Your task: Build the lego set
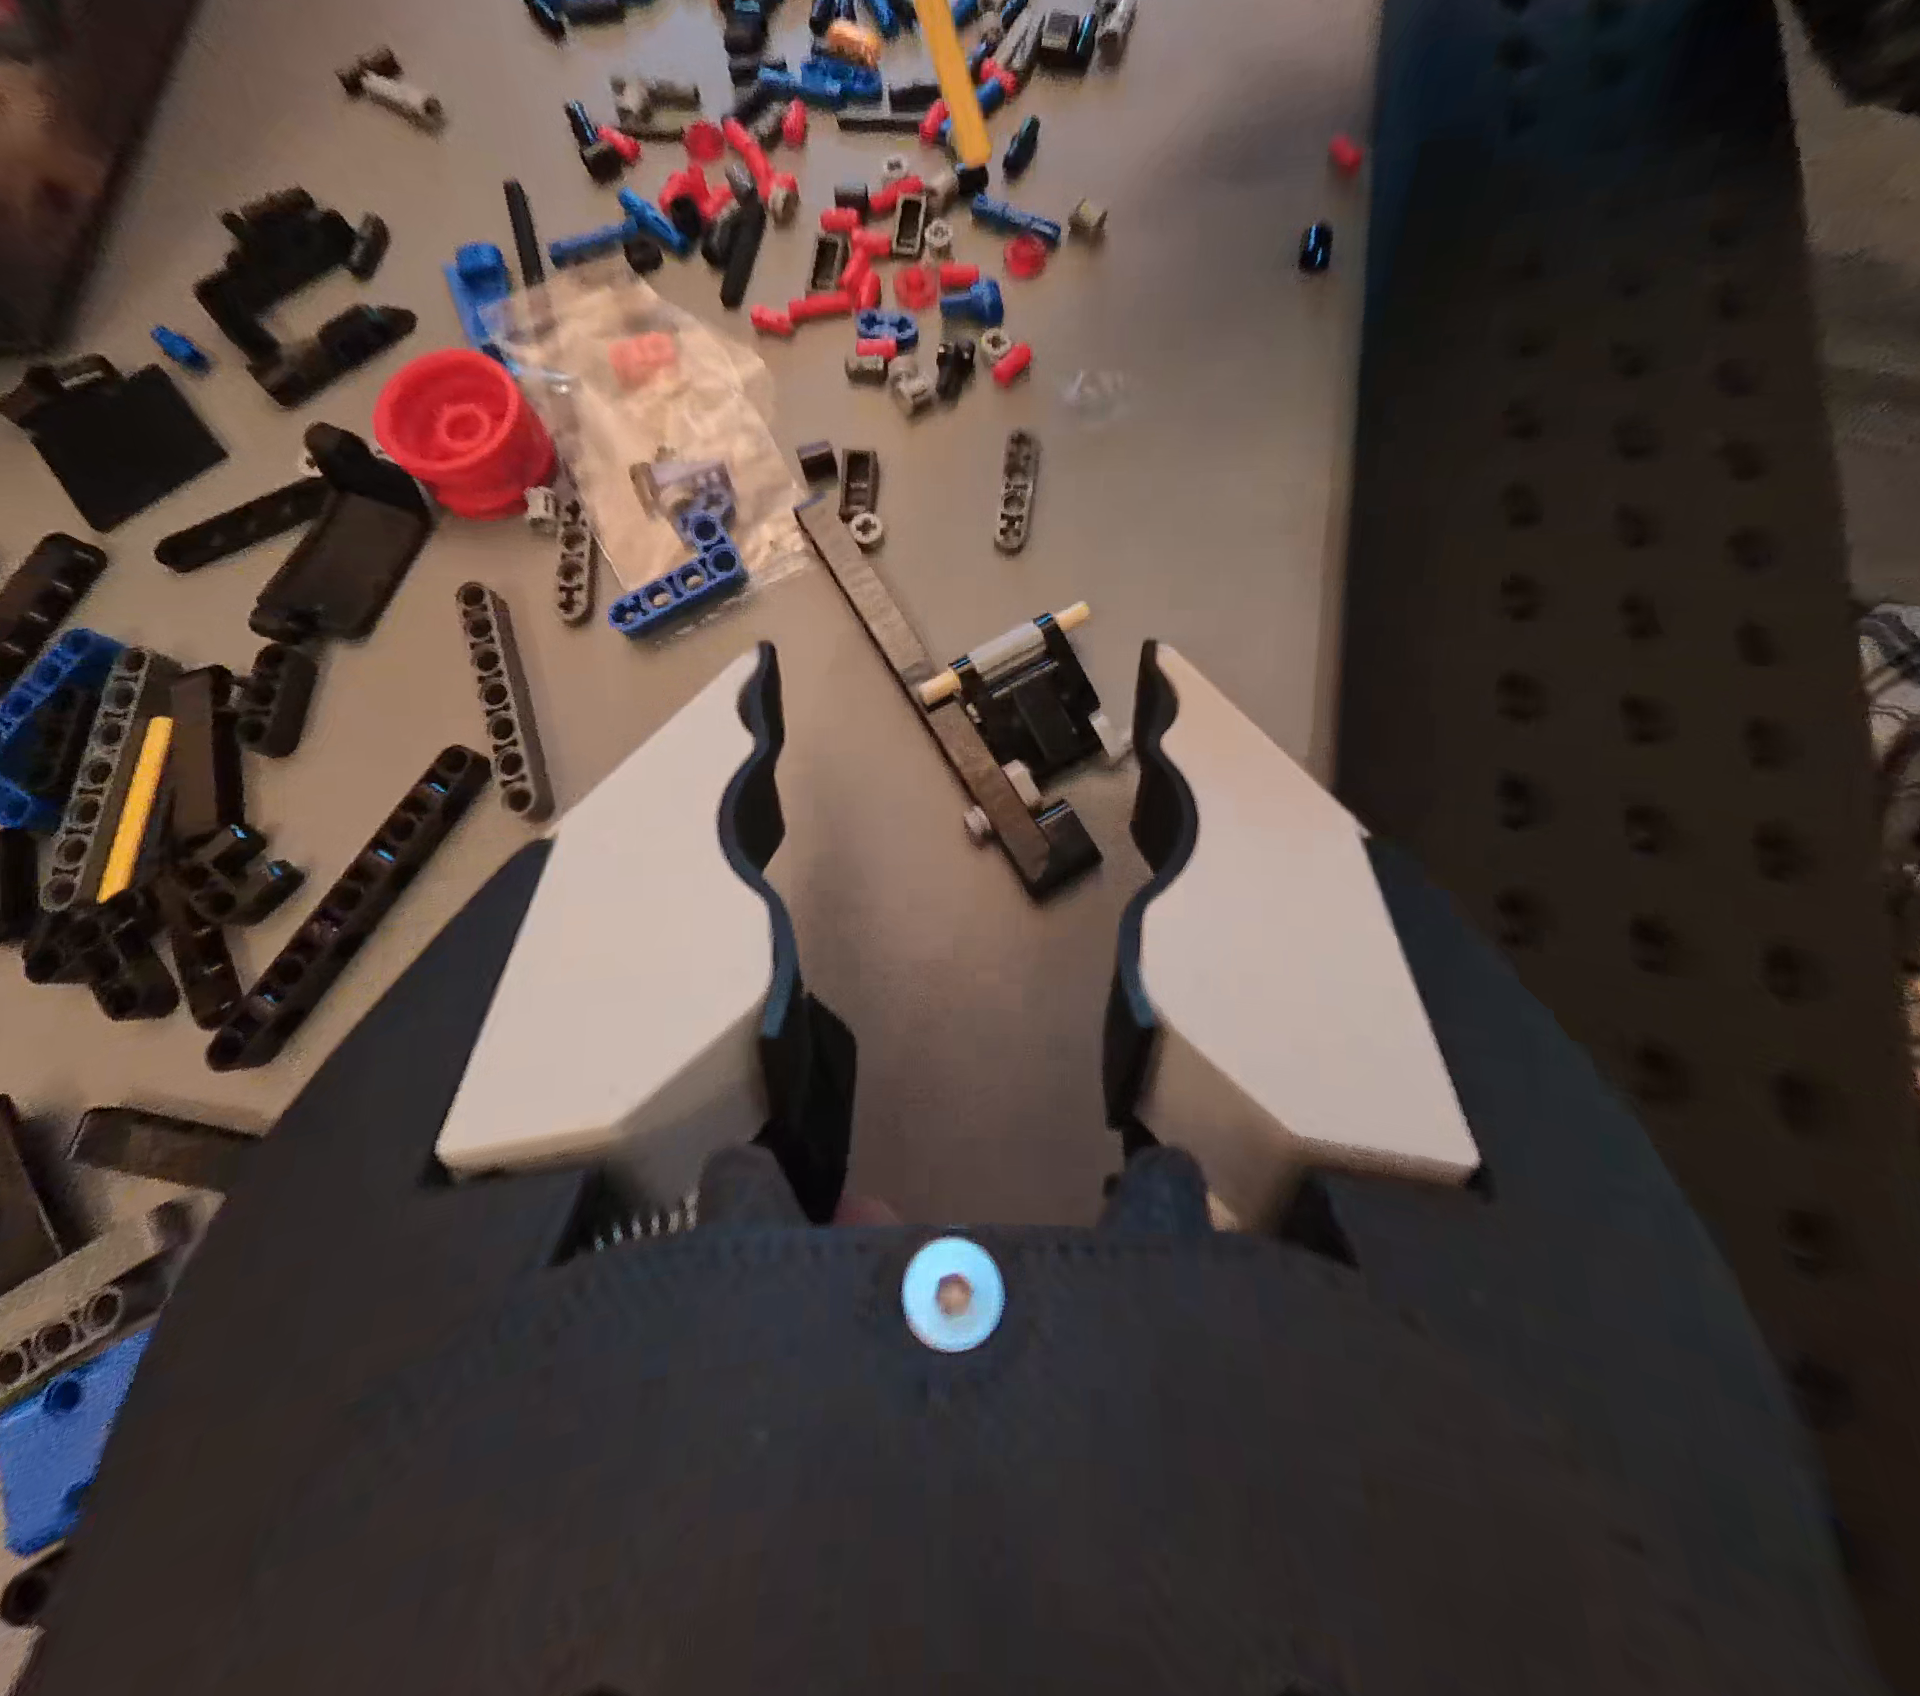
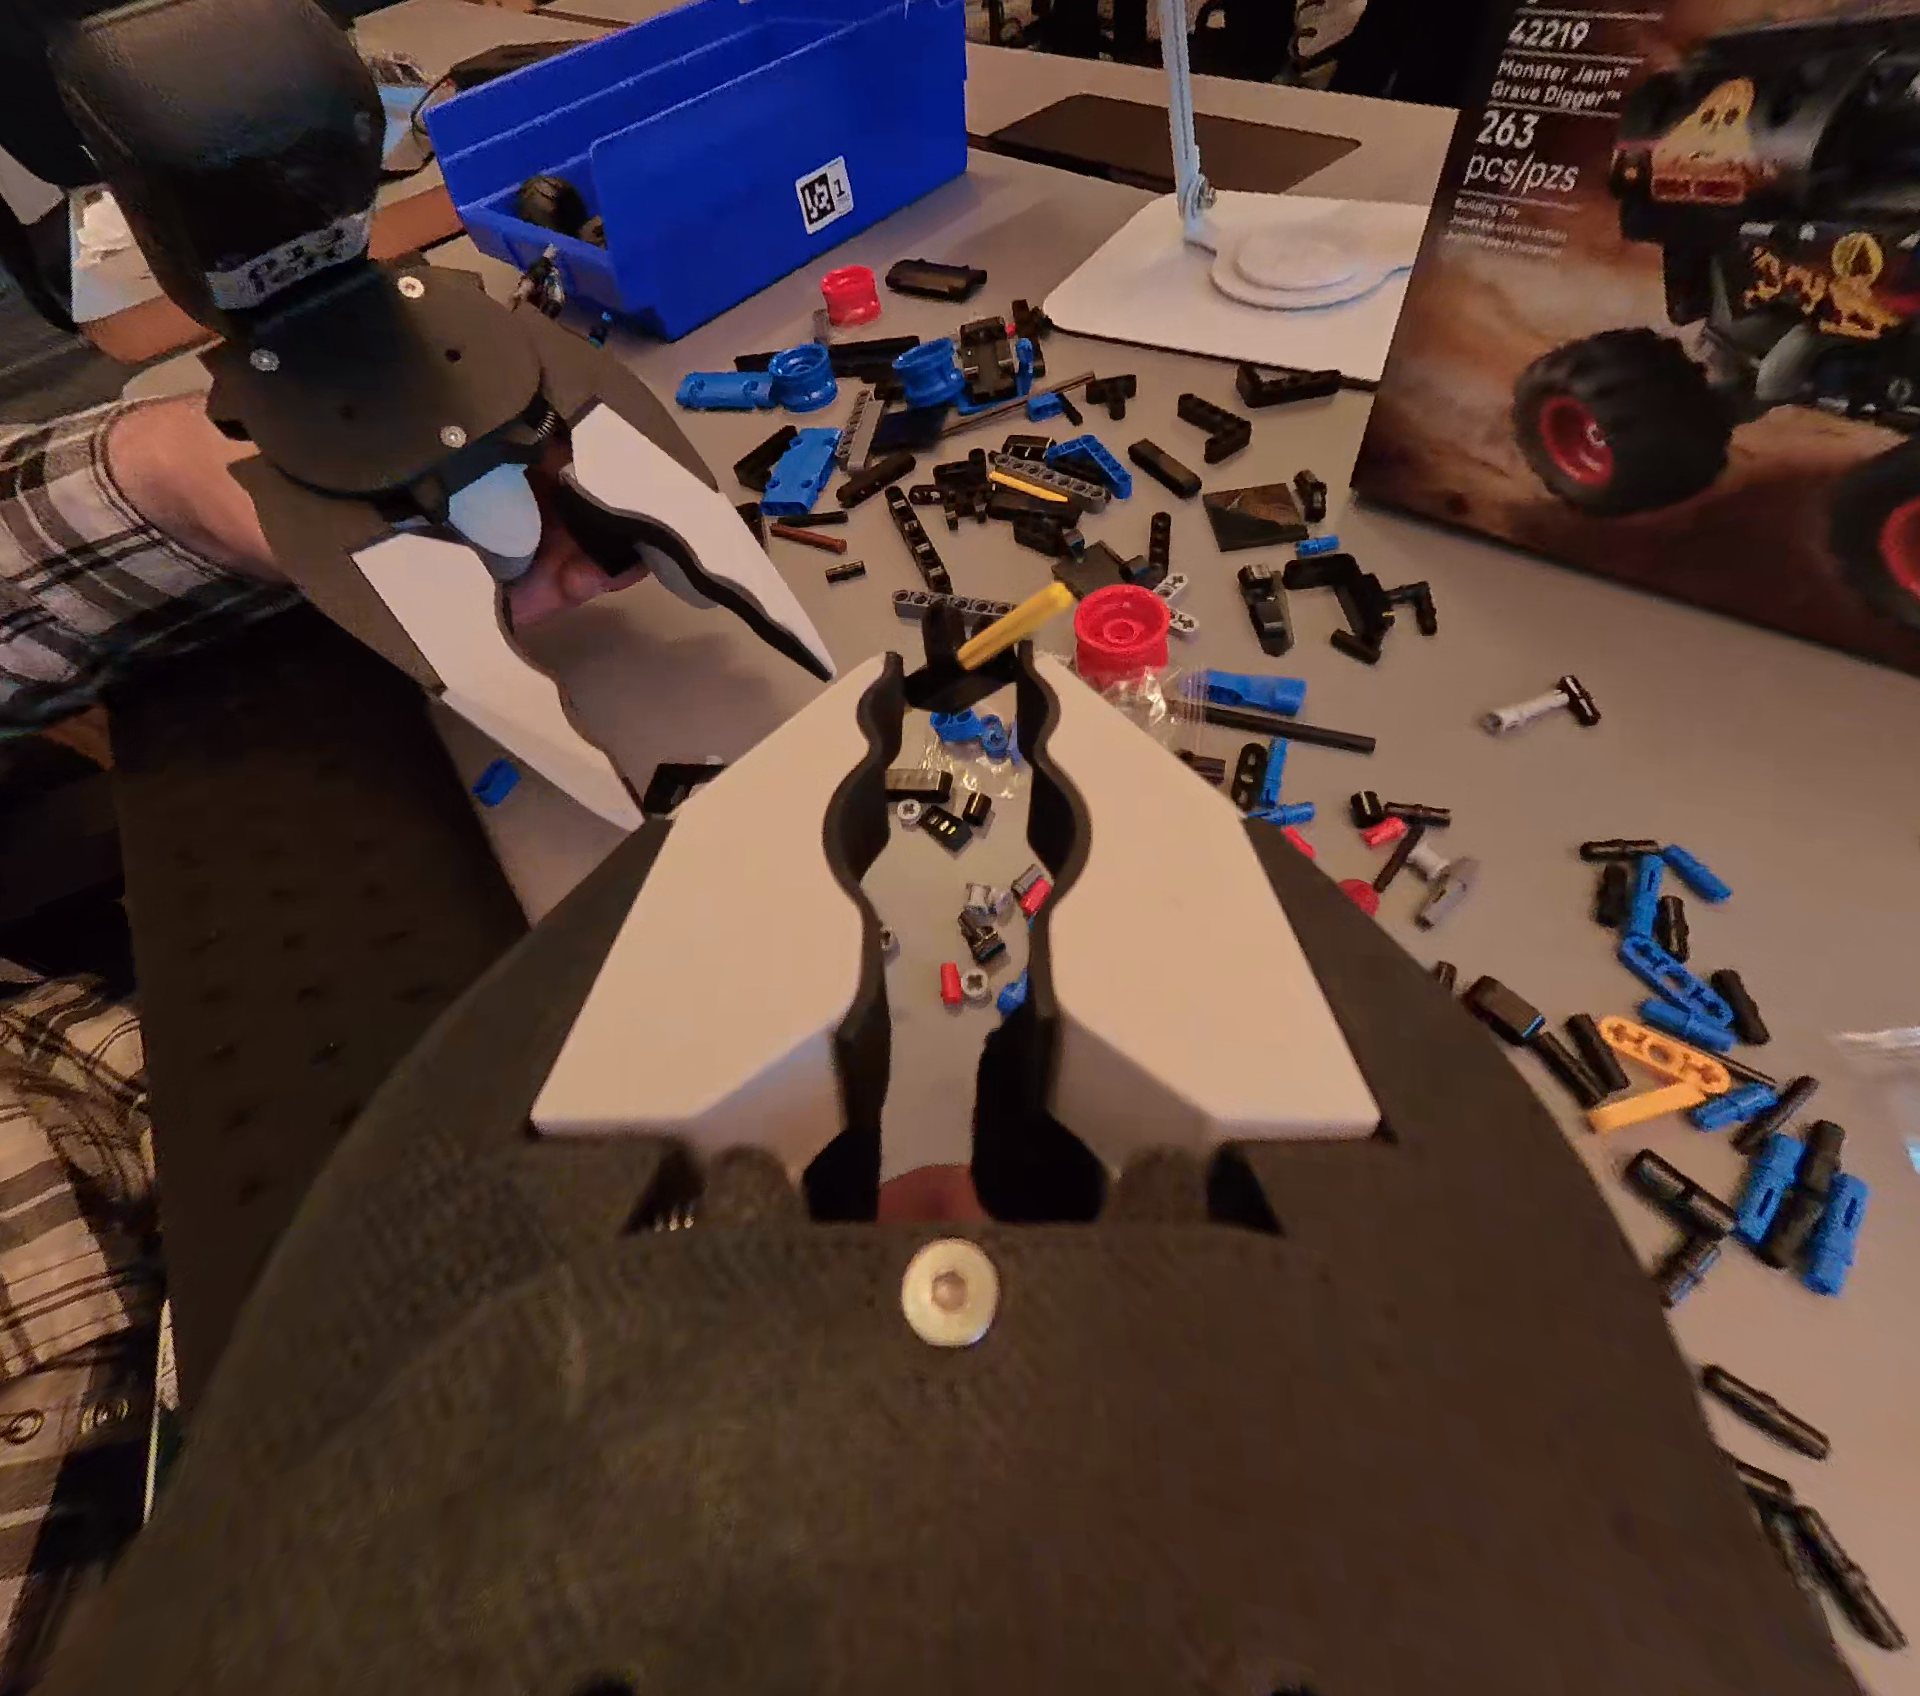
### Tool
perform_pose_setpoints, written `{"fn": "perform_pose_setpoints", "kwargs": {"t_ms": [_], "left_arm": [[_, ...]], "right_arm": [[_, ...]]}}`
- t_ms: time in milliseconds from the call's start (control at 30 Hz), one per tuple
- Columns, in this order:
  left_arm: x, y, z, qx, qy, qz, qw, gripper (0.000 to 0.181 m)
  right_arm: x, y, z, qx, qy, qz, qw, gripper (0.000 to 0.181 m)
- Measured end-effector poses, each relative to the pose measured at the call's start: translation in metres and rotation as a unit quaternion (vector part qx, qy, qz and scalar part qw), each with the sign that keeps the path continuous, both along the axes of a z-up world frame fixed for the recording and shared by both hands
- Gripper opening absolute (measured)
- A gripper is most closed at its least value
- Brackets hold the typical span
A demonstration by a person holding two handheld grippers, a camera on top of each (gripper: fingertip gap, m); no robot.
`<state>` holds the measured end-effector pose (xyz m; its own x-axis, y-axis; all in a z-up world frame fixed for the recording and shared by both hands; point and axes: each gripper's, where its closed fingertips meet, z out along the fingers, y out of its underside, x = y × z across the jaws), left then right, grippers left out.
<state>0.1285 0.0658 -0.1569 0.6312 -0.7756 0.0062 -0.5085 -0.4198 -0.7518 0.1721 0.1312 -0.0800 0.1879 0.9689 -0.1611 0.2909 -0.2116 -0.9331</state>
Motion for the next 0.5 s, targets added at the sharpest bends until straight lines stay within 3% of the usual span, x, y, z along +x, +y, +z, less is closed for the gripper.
{"fn": "perform_pose_setpoints", "kwargs": {"t_ms": [167,233,367,500], "left_arm": [[-0.002,-0.007,-0.02,-0.039,0.032,-0.014,0.999,0.057],[-0.004,-0.011,-0.017,-0.047,0.021,-0.021,0.998,0.049],[-0.011,-0.023,-0.007,-0.044,0.018,-0.065,0.997,0.051],[-0.019,-0.027,-0.014,-0.018,0.085,-0.097,0.991,0.048]], "right_arm": [[-0.002,-0.001,-0.009,-0.013,-0.002,0.001,1.0,0.021],[-0.003,-0.001,-0.012,-0.016,-0.001,0.002,1.0,0.021],[-0.003,-0.003,-0.015,-0.021,0.011,0.006,1.0,0.021],[-0.001,-0.001,-0.017,-0.028,0.019,0.003,0.999,0.021]]}}
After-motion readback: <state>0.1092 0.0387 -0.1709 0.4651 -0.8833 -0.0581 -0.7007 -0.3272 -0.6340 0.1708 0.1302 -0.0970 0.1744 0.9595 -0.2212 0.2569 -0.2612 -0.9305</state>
